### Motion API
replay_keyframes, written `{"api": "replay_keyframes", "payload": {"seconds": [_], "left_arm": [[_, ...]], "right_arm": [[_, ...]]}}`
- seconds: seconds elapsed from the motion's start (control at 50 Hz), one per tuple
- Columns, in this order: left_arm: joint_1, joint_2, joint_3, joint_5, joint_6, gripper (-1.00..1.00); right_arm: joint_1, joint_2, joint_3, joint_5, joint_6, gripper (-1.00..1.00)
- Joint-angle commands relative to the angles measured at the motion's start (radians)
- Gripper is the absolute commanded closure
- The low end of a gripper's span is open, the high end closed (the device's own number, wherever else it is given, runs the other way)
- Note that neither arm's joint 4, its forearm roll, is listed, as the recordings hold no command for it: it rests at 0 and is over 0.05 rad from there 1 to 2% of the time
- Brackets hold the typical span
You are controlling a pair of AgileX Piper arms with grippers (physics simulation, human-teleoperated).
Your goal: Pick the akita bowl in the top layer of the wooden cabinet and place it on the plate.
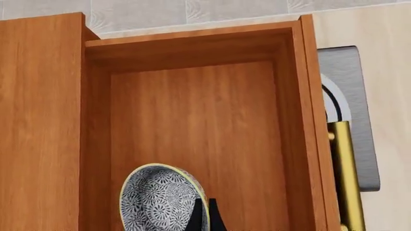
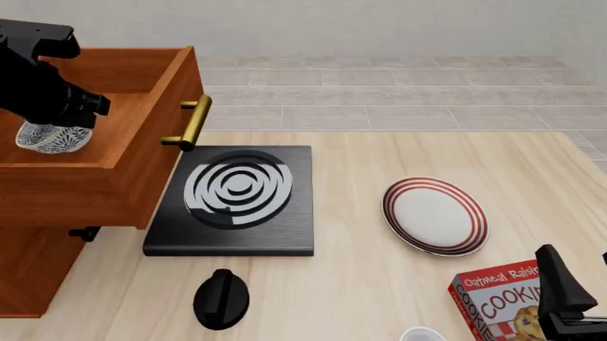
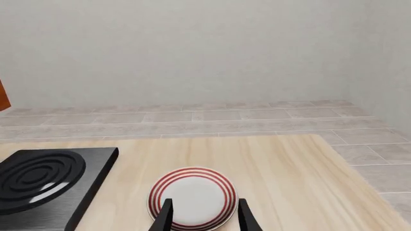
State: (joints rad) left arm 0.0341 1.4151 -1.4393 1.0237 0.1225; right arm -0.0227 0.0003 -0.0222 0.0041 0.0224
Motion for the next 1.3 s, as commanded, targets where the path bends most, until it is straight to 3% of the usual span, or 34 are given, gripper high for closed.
{"api": "replay_keyframes", "payload": {"seconds": [0.02,0.46,0.8,1.3], "left_arm": [[-0.014,-0.007,-0.023,0.013,0.005,1.00],[-0.044,-0.028,-0.076,0.041,-0.001,1.00],[-0.063,-0.017,-0.207,0.095,0.007,1.00],[-0.127,0.007,-0.326,0.129,0.001,1.00]], "right_arm": [[0.000,0.000,-0.001,0.000,0.000,-1.00],[-0.001,0.000,0.000,-0.004,-0.002,-1.00],[-0.002,0.000,0.002,-0.005,-0.002,-1.00],[-0.004,0.000,-0.001,-0.003,-0.004,-1.00]]}}
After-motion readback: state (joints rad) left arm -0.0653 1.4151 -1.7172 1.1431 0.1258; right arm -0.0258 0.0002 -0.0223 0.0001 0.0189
